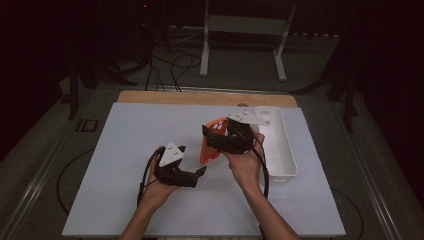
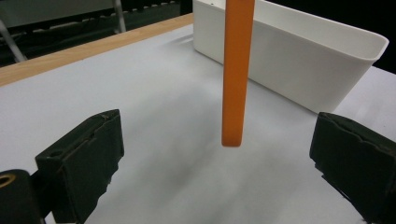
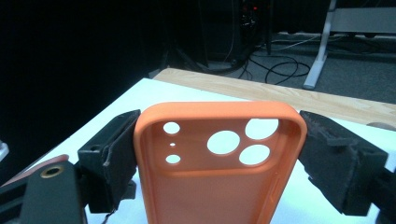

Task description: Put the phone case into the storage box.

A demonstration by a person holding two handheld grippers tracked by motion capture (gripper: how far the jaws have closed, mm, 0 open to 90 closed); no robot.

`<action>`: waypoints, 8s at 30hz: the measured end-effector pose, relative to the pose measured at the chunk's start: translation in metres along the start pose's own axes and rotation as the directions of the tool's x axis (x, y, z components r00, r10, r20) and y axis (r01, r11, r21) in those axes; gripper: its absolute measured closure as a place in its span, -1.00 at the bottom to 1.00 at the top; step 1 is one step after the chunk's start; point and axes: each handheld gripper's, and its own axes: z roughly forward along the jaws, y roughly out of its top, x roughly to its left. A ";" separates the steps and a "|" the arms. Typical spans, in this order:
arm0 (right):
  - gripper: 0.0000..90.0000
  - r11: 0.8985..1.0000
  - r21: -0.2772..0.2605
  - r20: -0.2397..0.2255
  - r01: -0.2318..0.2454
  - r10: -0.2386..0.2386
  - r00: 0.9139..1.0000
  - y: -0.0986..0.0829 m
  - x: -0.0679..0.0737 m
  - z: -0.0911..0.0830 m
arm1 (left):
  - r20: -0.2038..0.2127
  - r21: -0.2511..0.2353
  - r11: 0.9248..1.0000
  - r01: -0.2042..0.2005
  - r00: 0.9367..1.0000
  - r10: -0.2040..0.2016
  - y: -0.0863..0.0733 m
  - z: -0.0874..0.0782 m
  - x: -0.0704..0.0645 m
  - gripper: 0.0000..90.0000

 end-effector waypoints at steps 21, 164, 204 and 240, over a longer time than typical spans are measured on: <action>-0.63 1.000 -0.024 0.052 -0.010 0.011 0.999 0.019 -0.025 -0.001 | -0.020 0.007 1.000 -0.003 1.000 0.003 -0.003 -0.004 0.009 -0.98; -0.63 0.999 -0.037 0.358 -0.019 0.031 0.933 0.061 -0.124 -0.004 | -0.198 -0.046 0.999 0.001 0.980 -0.010 -0.090 -0.088 0.052 -0.99; -0.63 0.998 -0.026 0.460 -0.049 0.056 0.886 0.059 -0.156 0.003 | -0.207 -0.060 0.998 0.009 0.978 -0.022 -0.090 -0.090 0.052 -0.99; -0.63 0.998 -0.005 0.529 -0.067 0.060 0.847 0.053 -0.175 0.021 | -0.207 -0.067 0.998 0.010 0.978 -0.023 -0.090 -0.092 0.051 -0.99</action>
